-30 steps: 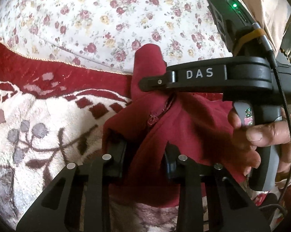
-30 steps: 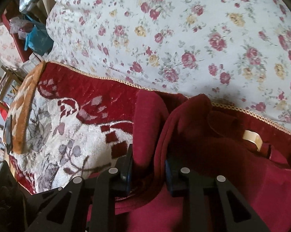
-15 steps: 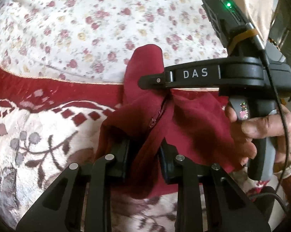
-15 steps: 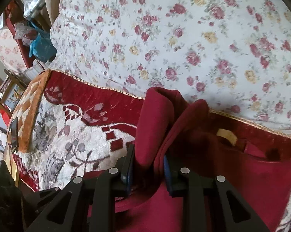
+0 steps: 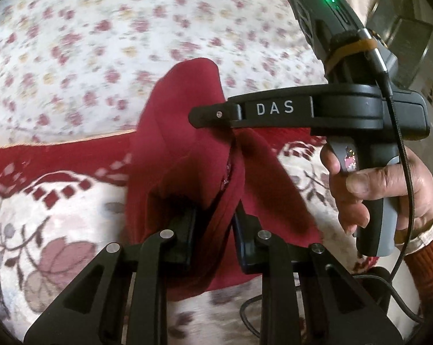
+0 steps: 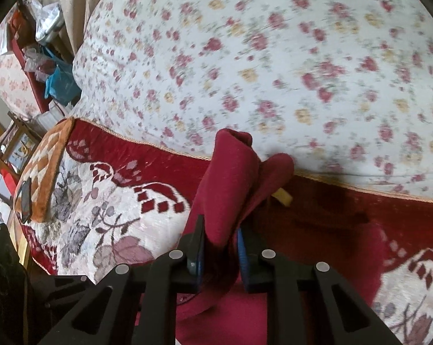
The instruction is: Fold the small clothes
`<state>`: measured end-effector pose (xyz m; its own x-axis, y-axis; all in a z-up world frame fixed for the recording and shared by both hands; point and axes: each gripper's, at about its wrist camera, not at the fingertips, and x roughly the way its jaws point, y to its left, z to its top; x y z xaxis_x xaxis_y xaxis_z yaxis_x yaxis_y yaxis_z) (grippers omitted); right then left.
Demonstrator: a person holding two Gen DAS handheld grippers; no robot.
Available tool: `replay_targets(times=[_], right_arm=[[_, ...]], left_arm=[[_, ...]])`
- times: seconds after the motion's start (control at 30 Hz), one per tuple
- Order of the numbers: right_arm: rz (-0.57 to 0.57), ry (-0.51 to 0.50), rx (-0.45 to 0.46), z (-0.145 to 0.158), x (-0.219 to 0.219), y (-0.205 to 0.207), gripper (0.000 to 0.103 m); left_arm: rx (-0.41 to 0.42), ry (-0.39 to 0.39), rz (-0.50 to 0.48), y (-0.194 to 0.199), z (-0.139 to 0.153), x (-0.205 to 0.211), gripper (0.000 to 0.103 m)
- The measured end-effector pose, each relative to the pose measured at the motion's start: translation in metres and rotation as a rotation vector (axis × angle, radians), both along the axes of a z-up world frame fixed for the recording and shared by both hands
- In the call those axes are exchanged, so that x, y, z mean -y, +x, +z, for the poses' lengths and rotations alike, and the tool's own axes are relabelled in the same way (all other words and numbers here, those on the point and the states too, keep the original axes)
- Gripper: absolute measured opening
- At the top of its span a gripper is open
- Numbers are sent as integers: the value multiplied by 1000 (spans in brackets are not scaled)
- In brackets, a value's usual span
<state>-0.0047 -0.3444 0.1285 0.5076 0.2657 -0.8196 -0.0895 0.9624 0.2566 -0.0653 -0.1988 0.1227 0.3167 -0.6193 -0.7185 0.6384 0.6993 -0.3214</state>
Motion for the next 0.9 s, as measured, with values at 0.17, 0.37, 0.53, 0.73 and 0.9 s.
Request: replay_targets(times=[0.17, 0.37, 0.53, 0.73, 0.9], right_arm=[[-45, -23, -3, 1, 41, -20, 16], [-113, -21, -32, -12, 88, -38, 15], [-191, -28, -76, -43, 115, -42, 10], [-270, 123, -89, -67, 136, -55, 11], [-304, 315, -17, -50, 146, -91, 43]], left_arm=[[1, 15, -70, -15, 2, 44, 21], [-29, 43, -142, -28, -10, 96, 13], [-125, 34, -133, -21, -36, 121, 13], [-125, 10, -188, -28, -24, 99, 14], [-2, 1, -134, -29, 4, 38, 47]])
